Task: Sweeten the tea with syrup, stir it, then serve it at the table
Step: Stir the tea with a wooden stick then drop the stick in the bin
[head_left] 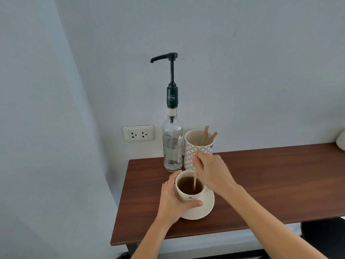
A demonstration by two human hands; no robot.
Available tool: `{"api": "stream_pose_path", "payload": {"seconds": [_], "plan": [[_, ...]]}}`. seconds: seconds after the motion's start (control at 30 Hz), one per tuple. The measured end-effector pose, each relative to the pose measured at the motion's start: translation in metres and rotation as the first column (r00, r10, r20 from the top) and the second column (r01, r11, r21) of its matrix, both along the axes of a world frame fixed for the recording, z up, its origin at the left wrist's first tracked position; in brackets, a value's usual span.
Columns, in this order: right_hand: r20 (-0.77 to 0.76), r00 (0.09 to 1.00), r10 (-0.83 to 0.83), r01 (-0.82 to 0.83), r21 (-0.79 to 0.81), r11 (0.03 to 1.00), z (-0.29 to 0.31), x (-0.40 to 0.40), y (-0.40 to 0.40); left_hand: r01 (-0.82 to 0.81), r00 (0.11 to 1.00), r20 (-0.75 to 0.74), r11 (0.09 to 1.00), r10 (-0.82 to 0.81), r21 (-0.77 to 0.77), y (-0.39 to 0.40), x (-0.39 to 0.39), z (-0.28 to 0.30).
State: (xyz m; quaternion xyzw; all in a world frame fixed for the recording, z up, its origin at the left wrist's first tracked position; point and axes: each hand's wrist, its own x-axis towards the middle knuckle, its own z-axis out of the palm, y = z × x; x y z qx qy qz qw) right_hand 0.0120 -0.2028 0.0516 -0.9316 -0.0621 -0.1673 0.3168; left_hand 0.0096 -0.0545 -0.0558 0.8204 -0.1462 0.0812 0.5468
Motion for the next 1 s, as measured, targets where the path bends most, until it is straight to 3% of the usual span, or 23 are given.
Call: {"api": "stream_pose_path", "payload": {"seconds": [0.3,0.4,0.7,0.83,1.0], "plan": [[-0.016,0.999,0.040,-0.038,0.097,0.995,0.002,-0.005,-0.002,0.007,1.000,0.000,1.000,-0.007,-0.004,0.000,-0.001,0.001],[0.011,0.999,-0.030,0.029,0.044,0.999,0.002,-0.005,-0.006,0.008,1.000,-0.008,1.000,-0.008,-0.002,-0.001,-0.001,0.001],[0.015,0.999,0.049,-0.050,0.066,0.997,-0.001,-0.002,-0.011,-0.016,0.998,-0.056,1.000,0.015,-0.010,-0.002,-0.002,0.002],[0.053,0.997,0.064,-0.065,0.021,0.998,-0.003,-0.001,-0.016,-0.026,0.997,-0.074,1.000,0.025,-0.004,-0.003,-0.003,0.003],[0.146,0.986,0.080,-0.095,0.101,0.990,-0.002,-0.003,-0.028,-0.034,0.995,-0.089,0.999,0.034,-0.001,-0.005,-0.004,0.004]]}}
